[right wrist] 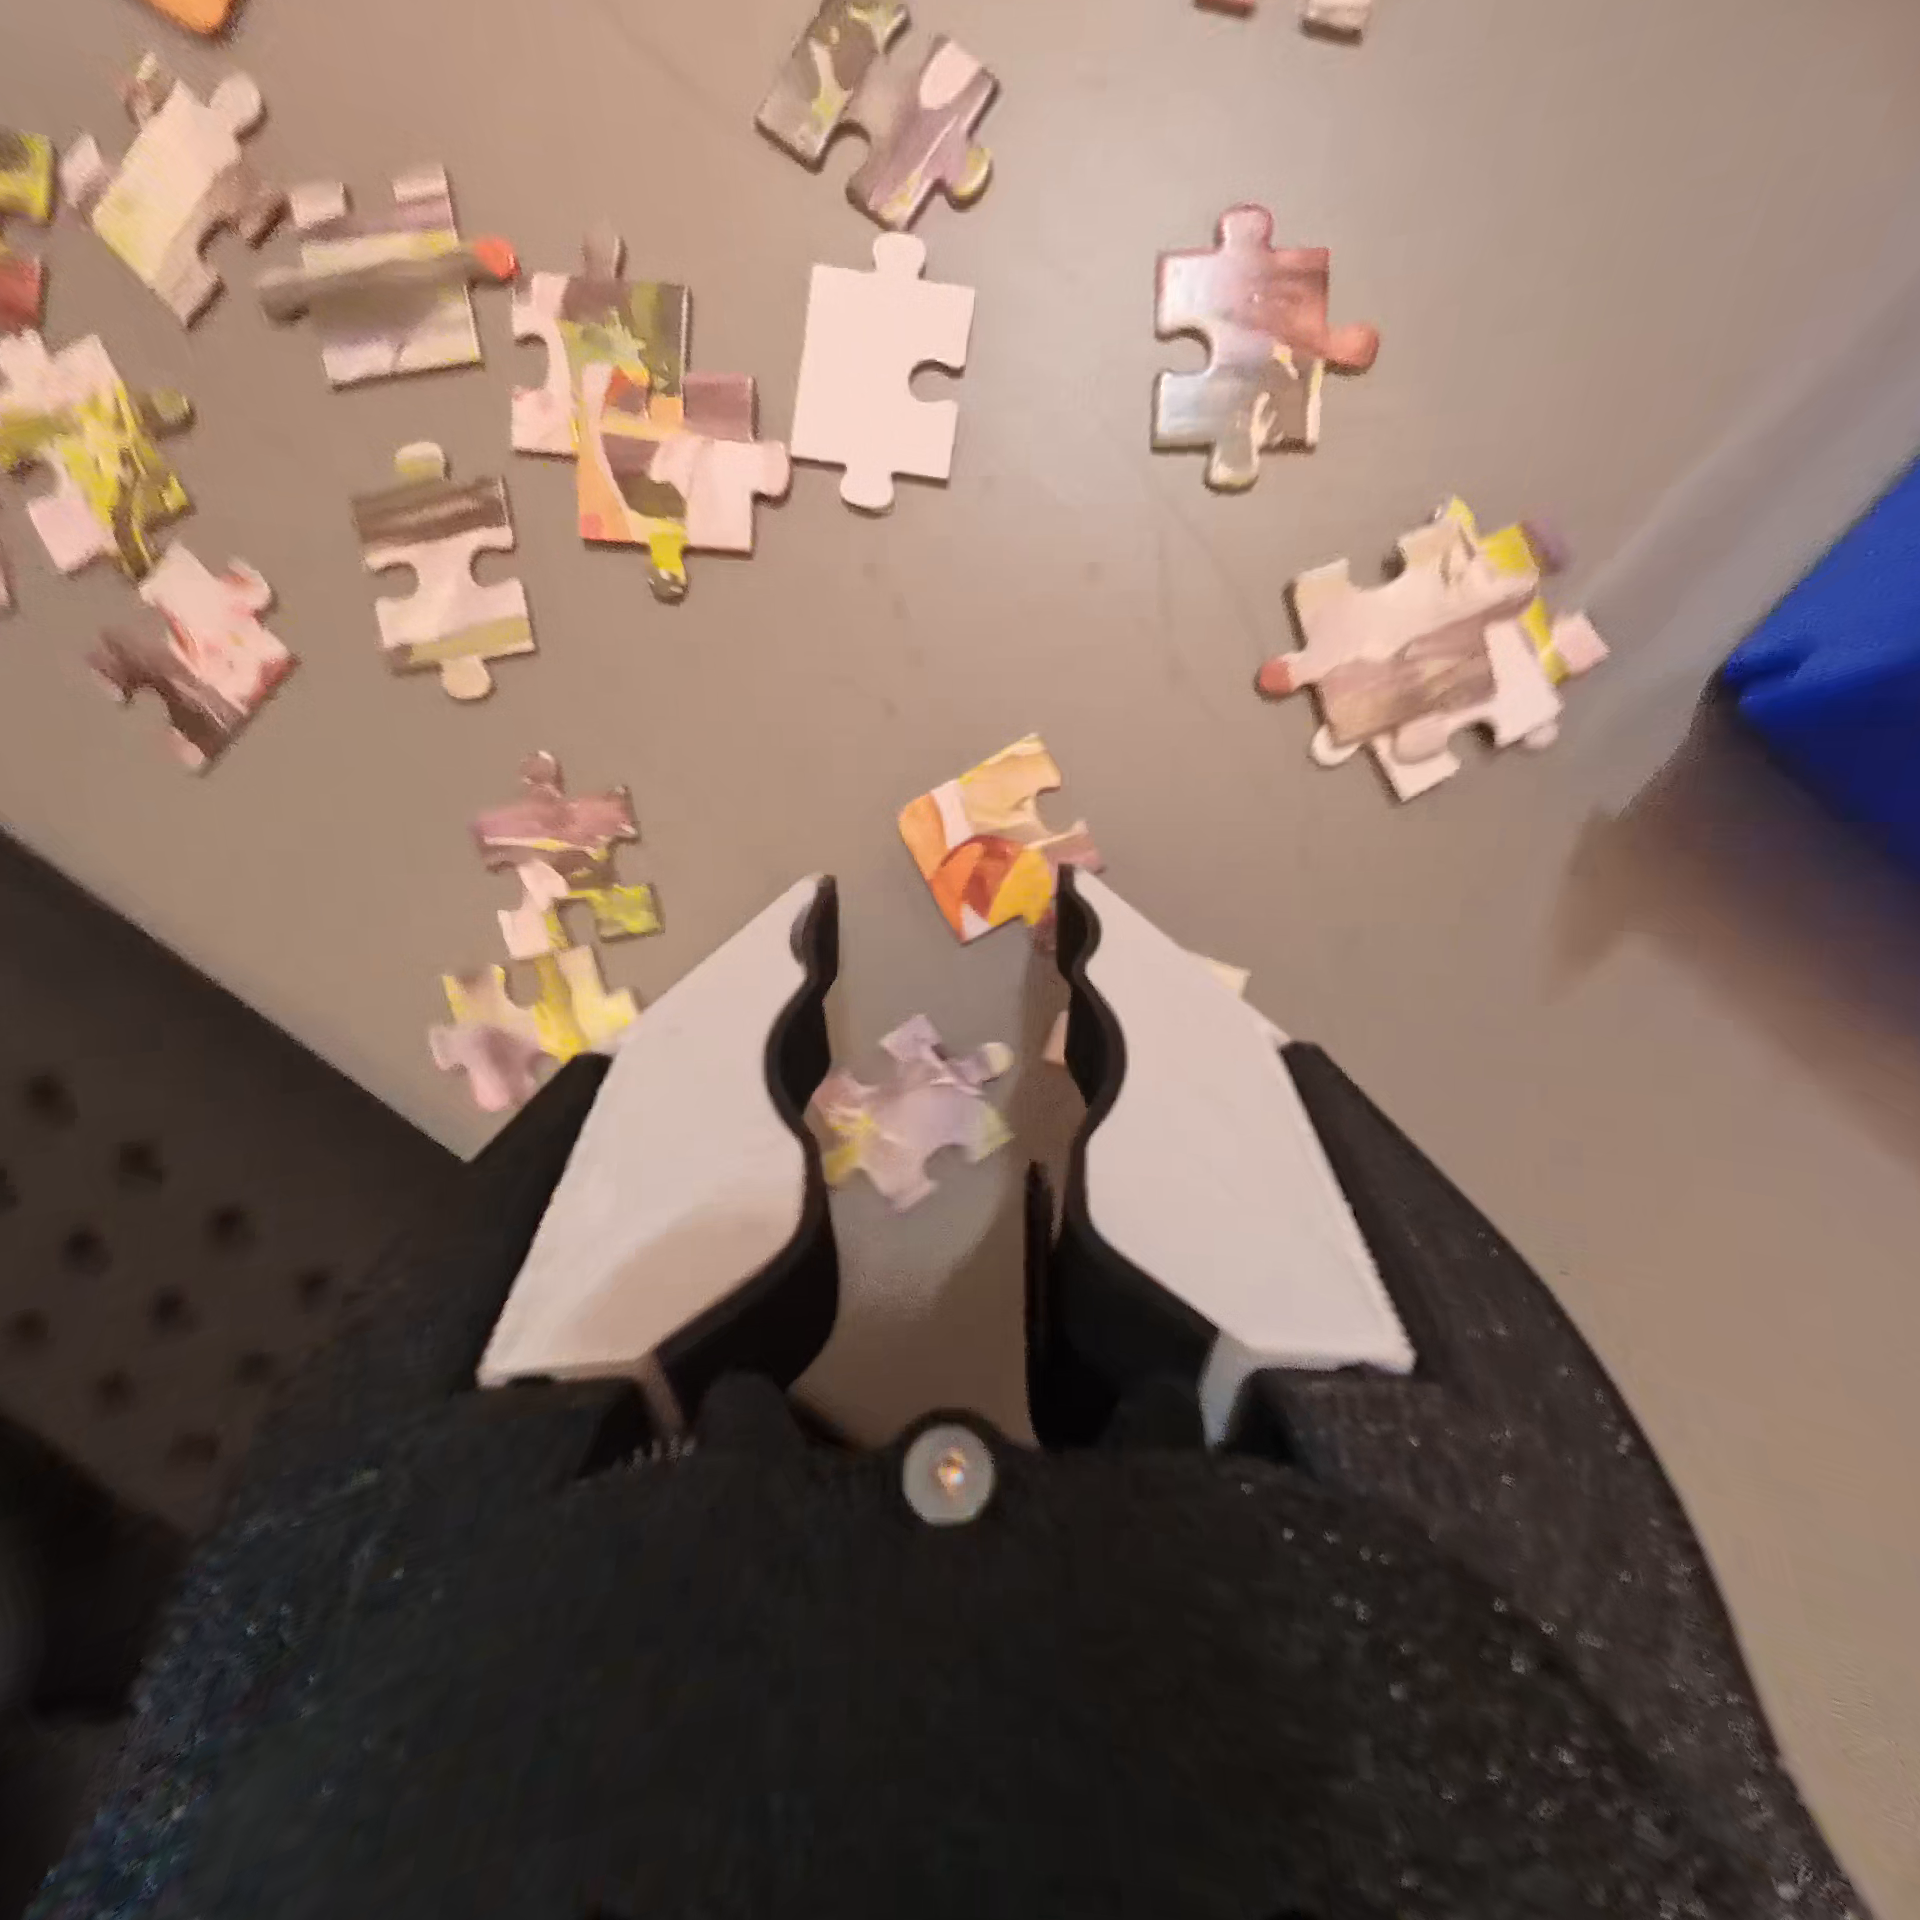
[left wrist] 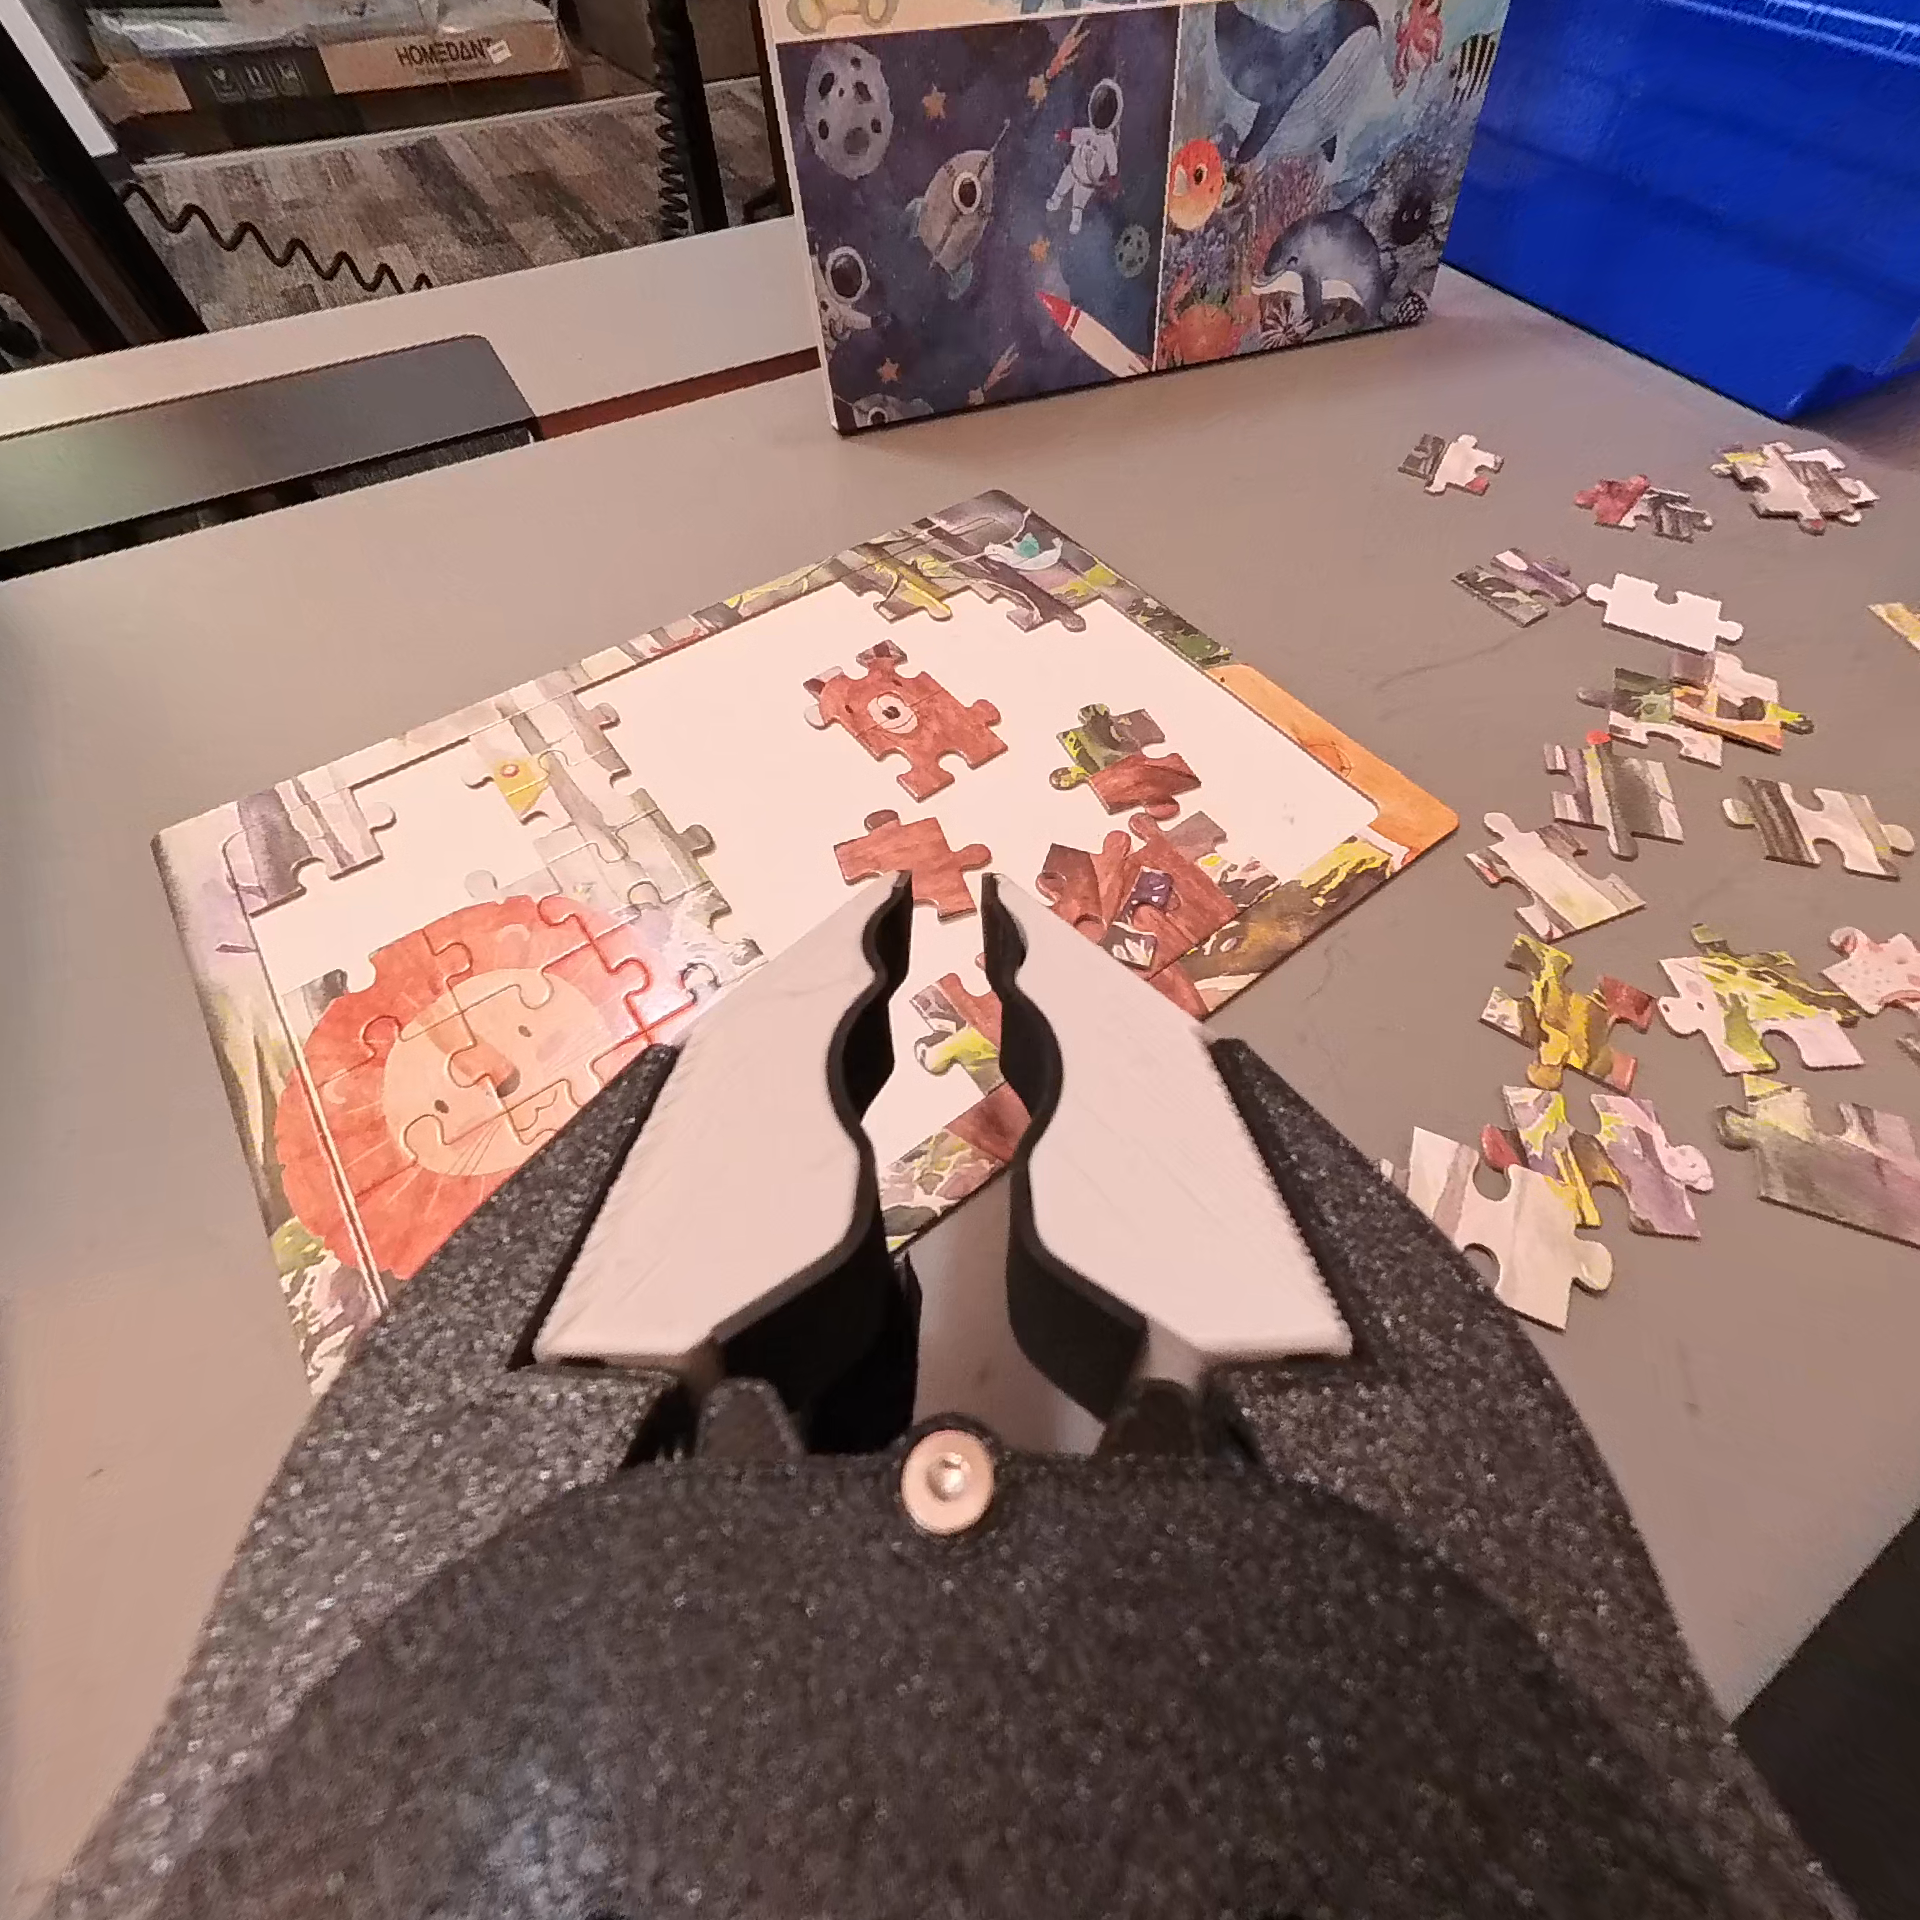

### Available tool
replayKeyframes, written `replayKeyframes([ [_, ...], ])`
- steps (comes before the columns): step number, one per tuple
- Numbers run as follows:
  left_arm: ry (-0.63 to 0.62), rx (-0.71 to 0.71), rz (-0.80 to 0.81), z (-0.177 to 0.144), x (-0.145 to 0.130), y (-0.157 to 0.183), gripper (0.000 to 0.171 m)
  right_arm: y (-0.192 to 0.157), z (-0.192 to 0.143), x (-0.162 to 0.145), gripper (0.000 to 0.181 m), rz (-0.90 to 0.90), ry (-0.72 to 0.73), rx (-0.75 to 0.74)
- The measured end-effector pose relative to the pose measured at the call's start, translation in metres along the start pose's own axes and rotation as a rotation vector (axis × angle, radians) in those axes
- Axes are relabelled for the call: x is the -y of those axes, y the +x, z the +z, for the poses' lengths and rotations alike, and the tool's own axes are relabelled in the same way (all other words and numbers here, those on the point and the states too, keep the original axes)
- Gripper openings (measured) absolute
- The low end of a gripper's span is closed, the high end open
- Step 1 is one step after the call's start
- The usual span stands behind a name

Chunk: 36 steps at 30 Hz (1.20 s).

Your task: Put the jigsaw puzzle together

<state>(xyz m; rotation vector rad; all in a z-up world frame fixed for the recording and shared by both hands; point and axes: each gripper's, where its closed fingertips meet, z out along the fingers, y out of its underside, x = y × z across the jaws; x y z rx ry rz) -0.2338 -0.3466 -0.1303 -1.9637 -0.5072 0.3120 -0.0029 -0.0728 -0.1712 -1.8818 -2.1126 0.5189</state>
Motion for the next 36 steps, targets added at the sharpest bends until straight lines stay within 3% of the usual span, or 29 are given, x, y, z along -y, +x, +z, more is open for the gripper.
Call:
replayKeyframes([
  [3,-0.004,-0.006,-0.001,0.001,-0.001,0.001,0.012,-0.022,0.006,-0.004,0.045,0.183,0.096,0.017],
  [6,-0.007,-0.012,0.005,0.001,-0.001,0.003,0.012,-0.015,0.006,-0.003,0.052,0.251,0.131,-0.071],
  [12,-0.002,-0.019,-0.010,0.000,-0.001,0.003,0.012,-0.002,0.017,0.008,0.042,0.044,0.053,-0.082],
  [15,0.001,-0.016,-0.013,-0.001,0.000,0.002,0.012,-0.005,0.021,0.018,0.032,-0.096,0.037,0.053],
  [16,0.001,-0.016,-0.014,-0.001,0.000,0.002,0.012,-0.002,0.019,0.016,0.032,-0.086,0.005,0.064],
  [19,0.005,-0.013,-0.020,-0.001,0.001,0.001,0.012,0.006,0.015,0.016,0.058,0.059,-0.021,0.045],
  [22,0.000,-0.016,-0.026,-0.001,0.000,0.001,0.012,0.016,0.022,0.020,0.054,0.234,0.024,-0.080],
  [26,-0.002,-0.020,-0.012,0.000,-0.001,0.003,0.012,0.021,0.025,0.025,0.049,0.239,0.086,-0.190],
  [36,0.003,-0.031,-0.033,-0.001,0.000,0.003,0.012,0.032,0.023,0.021,0.041,0.287,0.020,-0.171],
])
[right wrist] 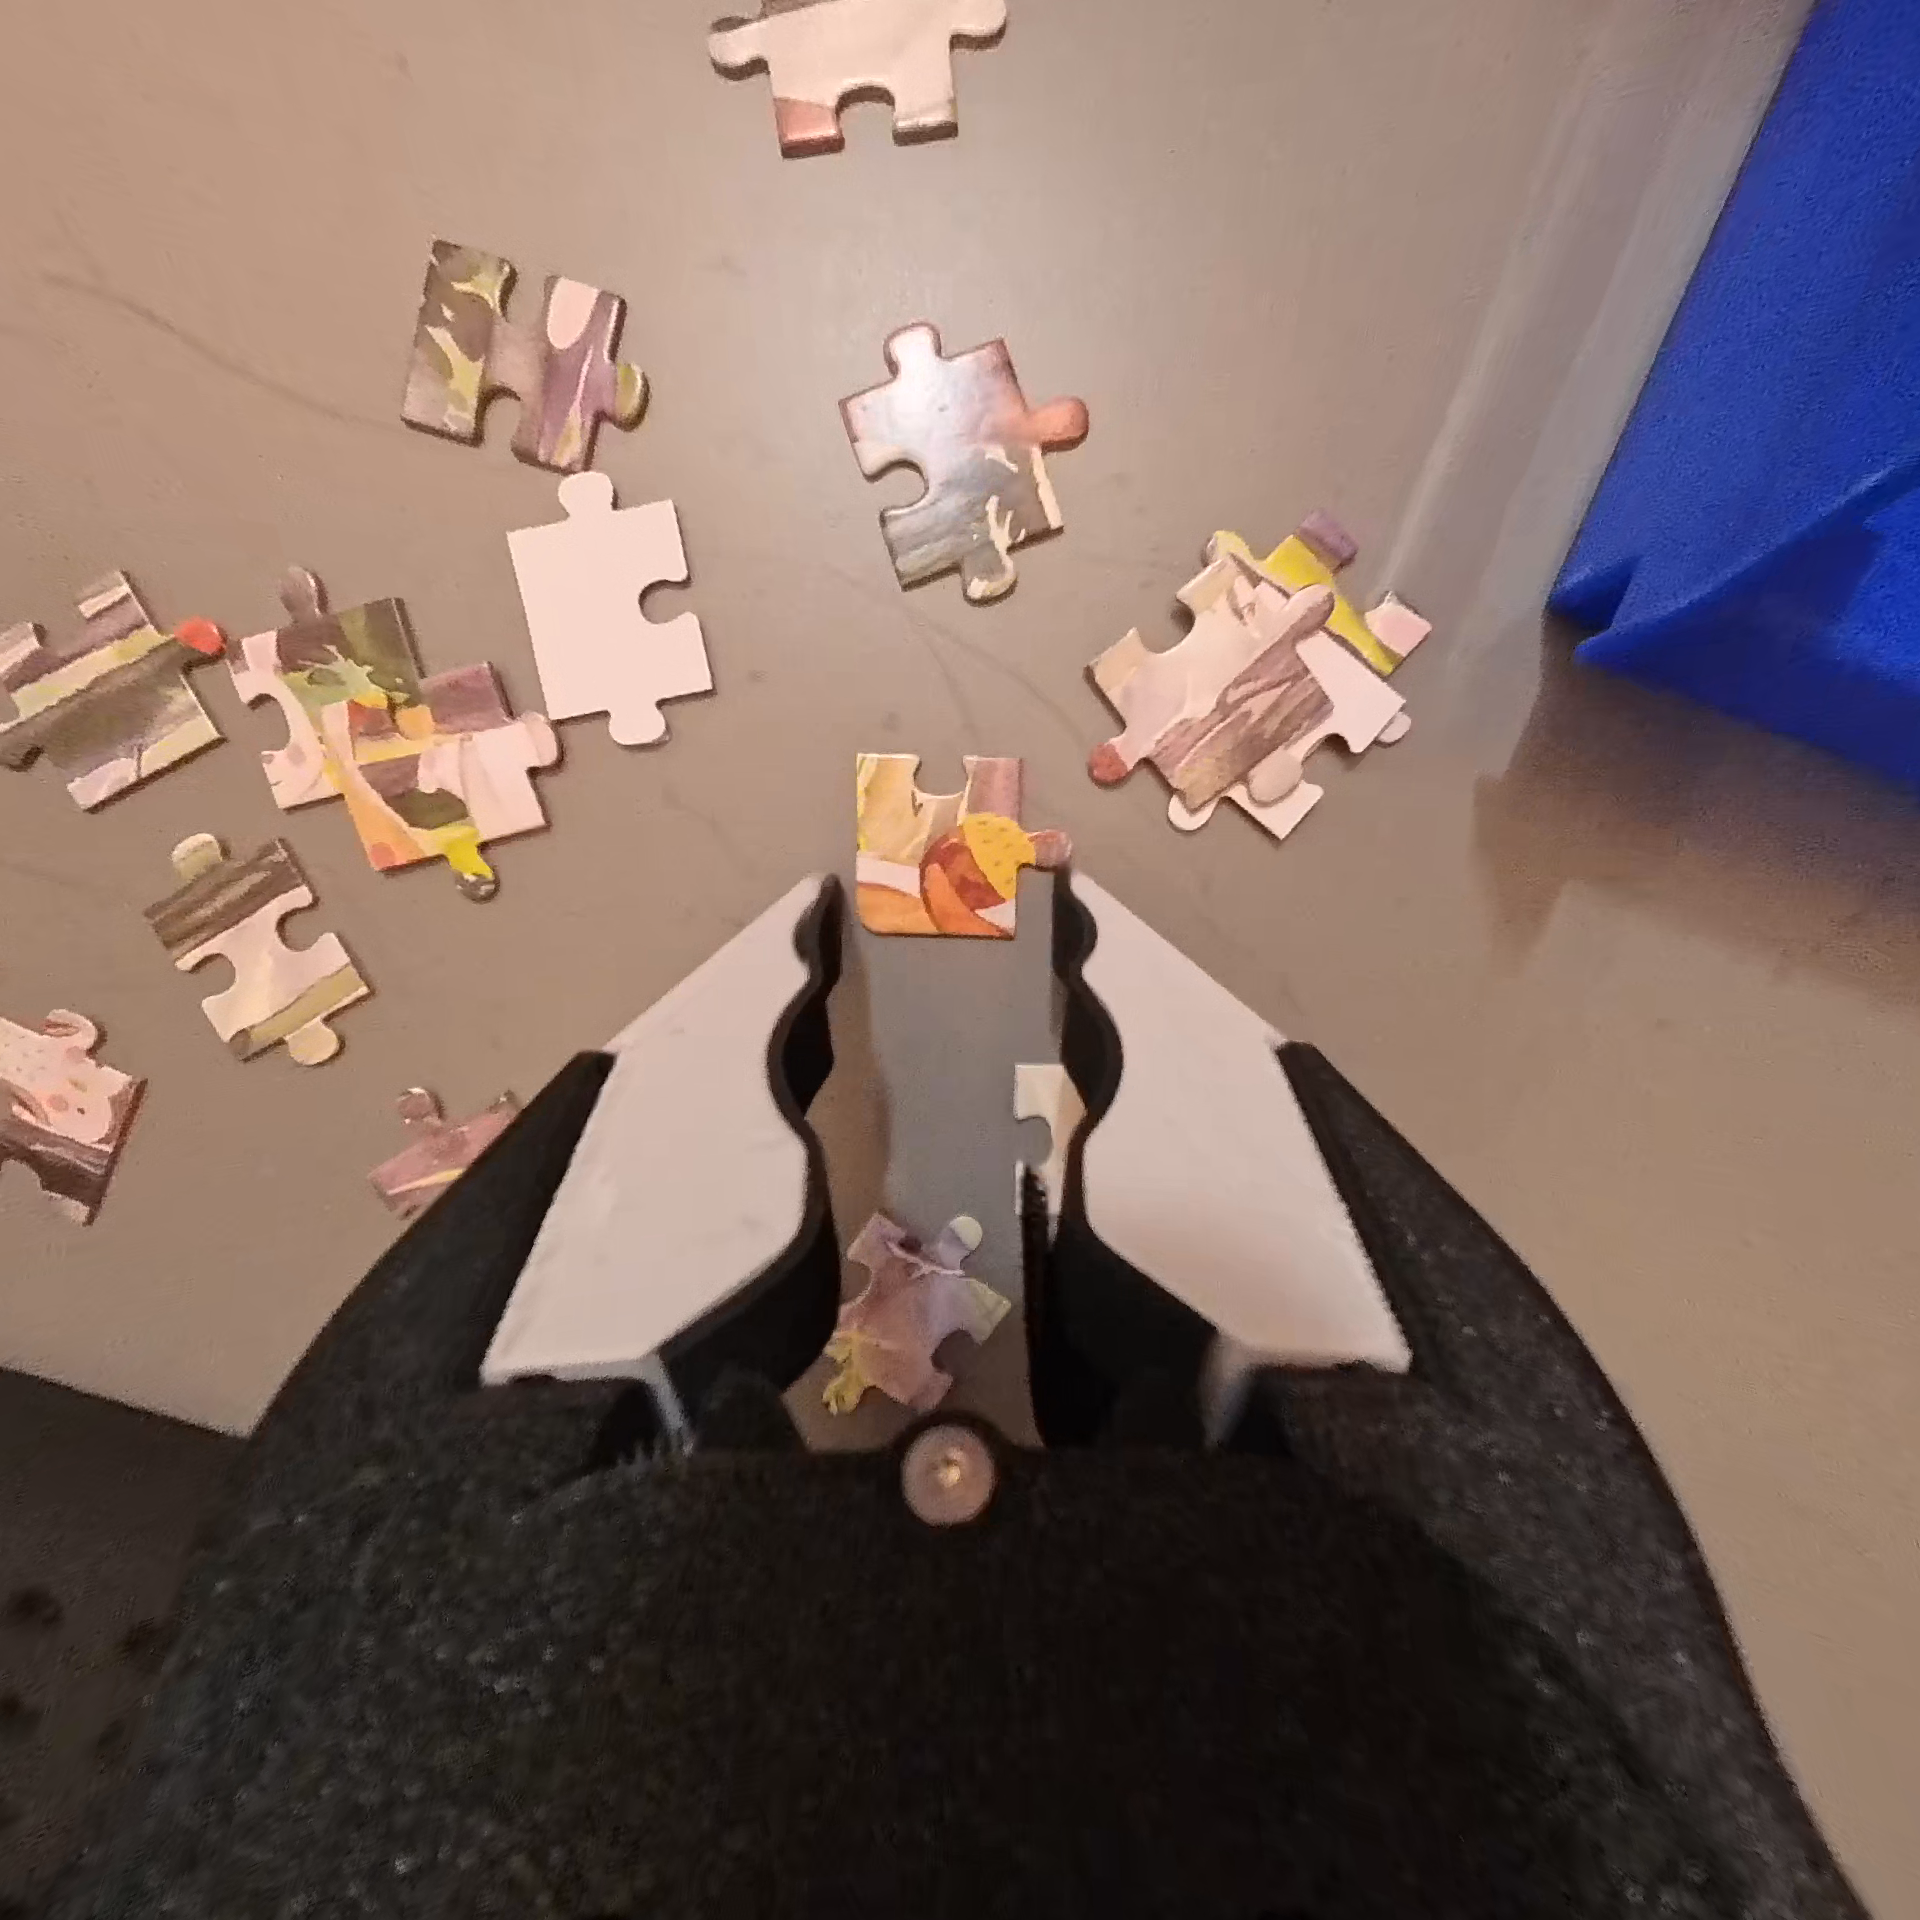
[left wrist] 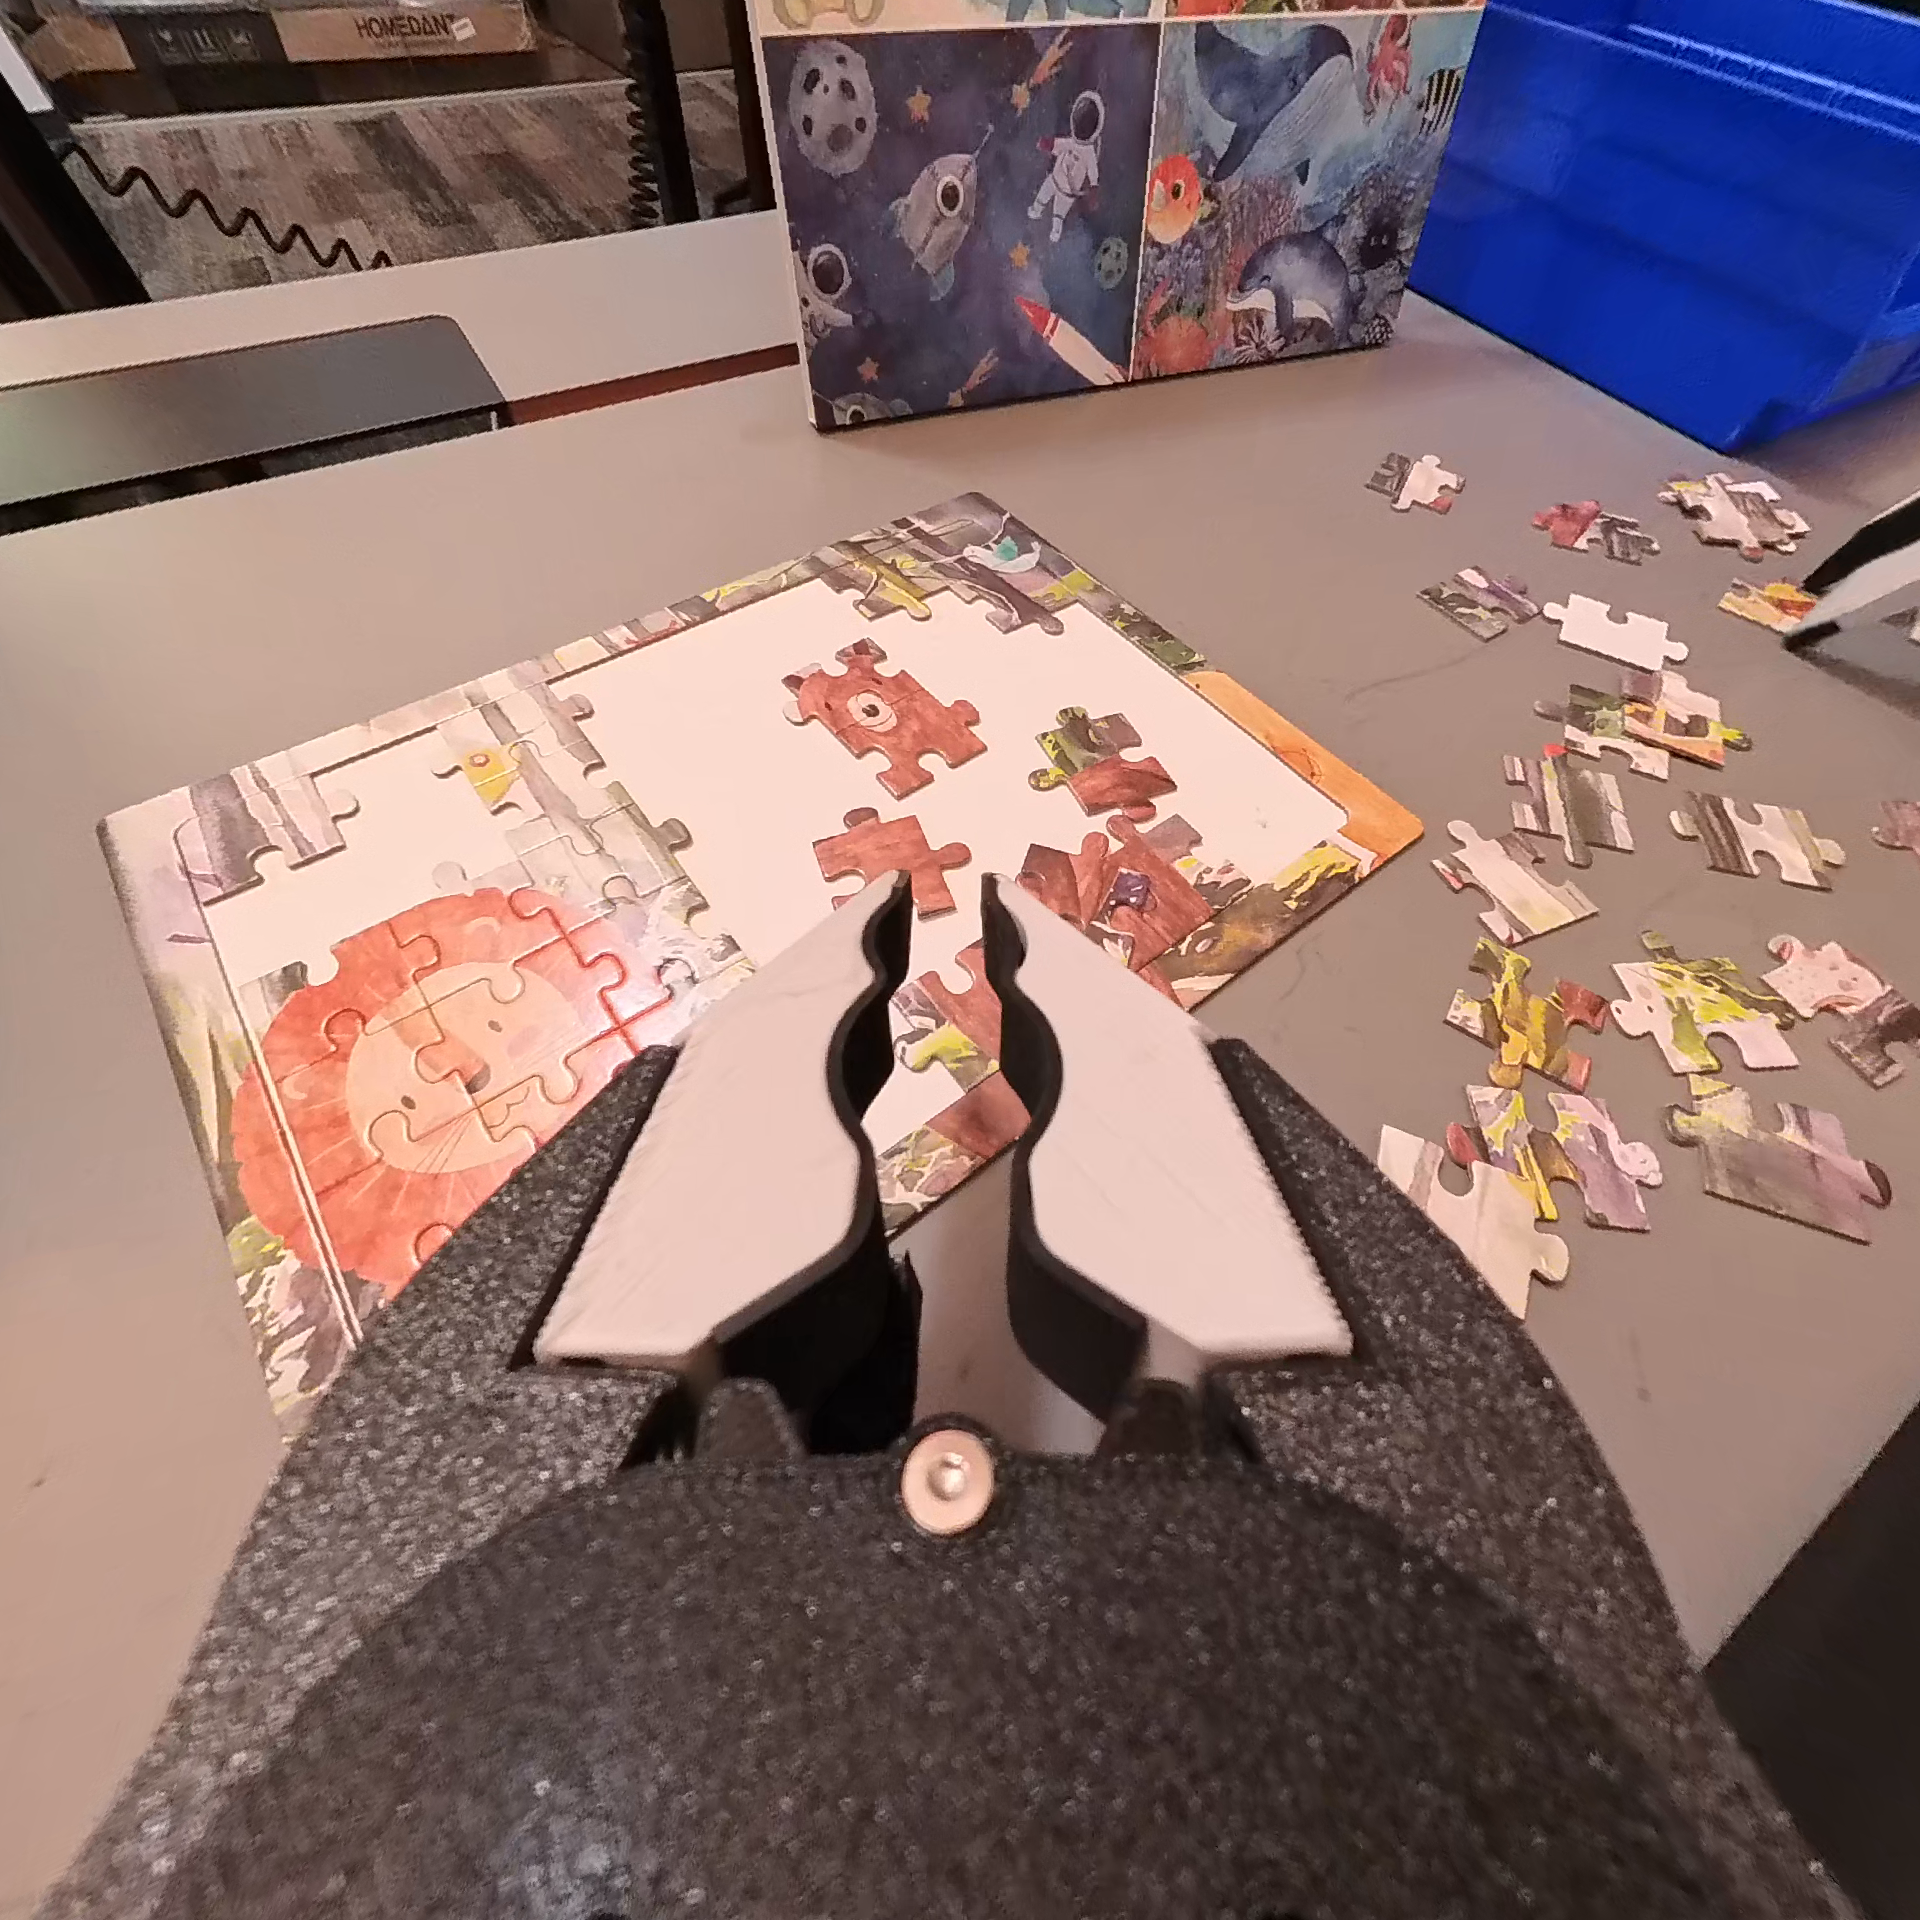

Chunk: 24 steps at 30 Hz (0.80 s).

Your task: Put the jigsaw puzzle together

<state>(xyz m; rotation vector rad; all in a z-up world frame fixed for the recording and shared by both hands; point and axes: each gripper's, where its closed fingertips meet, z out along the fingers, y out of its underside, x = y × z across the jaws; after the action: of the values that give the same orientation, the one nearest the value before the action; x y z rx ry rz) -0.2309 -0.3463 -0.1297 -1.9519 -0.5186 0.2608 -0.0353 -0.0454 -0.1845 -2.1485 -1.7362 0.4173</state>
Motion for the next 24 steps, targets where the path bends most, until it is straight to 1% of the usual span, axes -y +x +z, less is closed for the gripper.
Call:
replayKeyframes([
  [2,-0.001,0.000,0.002,0.000,0.000,0.000,0.013,-0.002,0.000,0.000,0.039,-0.003,-0.020,-0.017],
  [5,-0.003,-0.001,0.001,0.000,0.000,0.000,0.012,-0.006,0.000,-0.001,0.031,-0.006,-0.045,-0.019],
  [8,-0.004,-0.002,0.004,0.000,-0.001,0.001,0.012,-0.005,0.000,-0.001,0.030,-0.030,-0.065,0.005],
  [14,0.003,0.001,-0.004,0.000,0.000,-0.001,0.012,-0.004,-0.002,-0.003,0.030,-0.126,-0.111,0.030],
  [16,0.006,0.003,-0.008,-0.001,0.001,-0.001,0.012,-0.006,-0.008,0.001,0.030,-0.180,-0.107,0.024],
  [17,0.007,0.003,-0.010,-0.001,0.001,-0.002,0.012,-0.012,-0.012,0.006,0.030,-0.216,-0.097,0.038],
  [18,0.008,0.004,-0.013,-0.001,0.001,-0.002,0.012,-0.028,-0.019,0.014,0.030,-0.292,-0.066,0.080],
  [21,0.005,0.005,-0.014,-0.001,0.001,-0.002,0.012,-0.094,-0.035,0.045,0.030,-0.577,0.017,0.186],
  [24,0.003,0.008,-0.006,0.000,0.000,-0.002,0.012,-0.161,-0.029,0.074,0.030,-0.843,0.069,0.278],
])
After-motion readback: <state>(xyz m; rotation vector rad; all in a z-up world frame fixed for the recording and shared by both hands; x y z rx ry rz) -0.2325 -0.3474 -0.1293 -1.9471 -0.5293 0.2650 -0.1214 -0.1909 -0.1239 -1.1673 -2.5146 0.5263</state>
